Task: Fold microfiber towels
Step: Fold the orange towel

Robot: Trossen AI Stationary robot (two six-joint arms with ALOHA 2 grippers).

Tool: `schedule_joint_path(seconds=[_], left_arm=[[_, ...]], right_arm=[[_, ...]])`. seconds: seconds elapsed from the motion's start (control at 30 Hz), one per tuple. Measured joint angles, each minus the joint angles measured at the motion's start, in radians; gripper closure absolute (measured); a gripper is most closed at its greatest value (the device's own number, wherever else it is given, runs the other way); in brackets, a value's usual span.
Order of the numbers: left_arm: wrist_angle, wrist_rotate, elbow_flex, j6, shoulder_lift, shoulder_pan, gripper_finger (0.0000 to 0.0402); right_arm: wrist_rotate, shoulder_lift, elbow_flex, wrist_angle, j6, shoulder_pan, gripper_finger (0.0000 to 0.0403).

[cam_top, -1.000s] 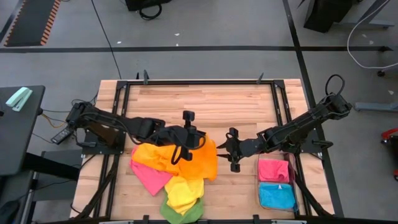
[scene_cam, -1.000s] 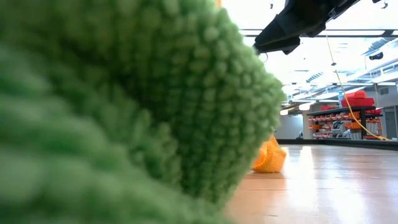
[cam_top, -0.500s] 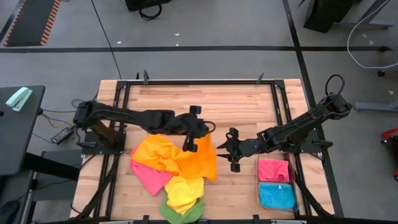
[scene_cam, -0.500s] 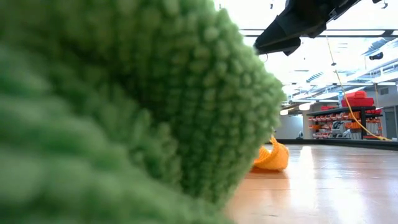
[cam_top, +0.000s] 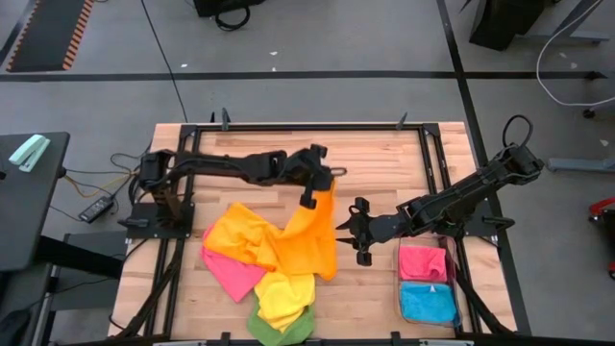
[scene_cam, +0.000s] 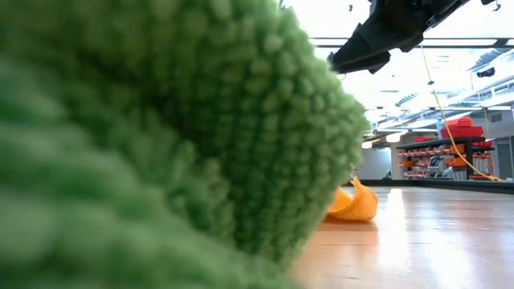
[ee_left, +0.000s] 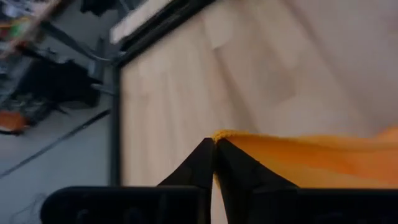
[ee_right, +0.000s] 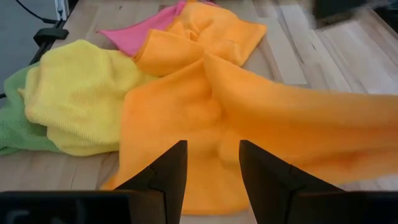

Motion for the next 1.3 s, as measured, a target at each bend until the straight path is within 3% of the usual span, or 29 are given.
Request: schedule_joint_path(seconds=[0.23,0.4,0.53,0.7,0.8,0.97,1.13,1.3], left_arm=[[0.023,-0.004,0.002,-0.005,-0.005,0.094,0.0368],[-0.038,-0.094,0.036,-0.022,-0.036,0.112,0.03],[-0.18,-0.098,0.065,-0.026,-0.062,0.108,0.0249],[-0.348,-0.099,0.106,-0.02,-0.092,0.088,0.0219],[-0.421,-0.045,0.105,-0.095,-0.095,0.088,0.0218],[-0.515,0.166,0.101,-0.239,-0.074,0.081,0.0233],[-0.54,0.181,0.099,-0.349,-0.038,0.056,0.024],[-0.454,0.173,0.099,-0.447,0.022,0.028,0.0219]], right_arm=[[0.0,0.0,0.0,-0.002,-0.018,0.0,0.0249],[0.0,0.0,0.0,-0.002,-0.061,-0.019,0.0249],[0.011,0.0,0.0,-0.018,-0.064,-0.046,0.0249],[0.078,0.0,-0.042,-0.019,-0.073,-0.061,0.0249],[0.09,0.0,-0.076,-0.002,-0.072,-0.09,0.0249],[0.091,0.0,-0.111,0.041,-0.062,-0.15,0.0249],[0.09,0.0,-0.128,0.052,-0.026,-0.191,0.0249],[0.082,0.0,-0.127,0.059,-0.02,-0.201,0.0249]])
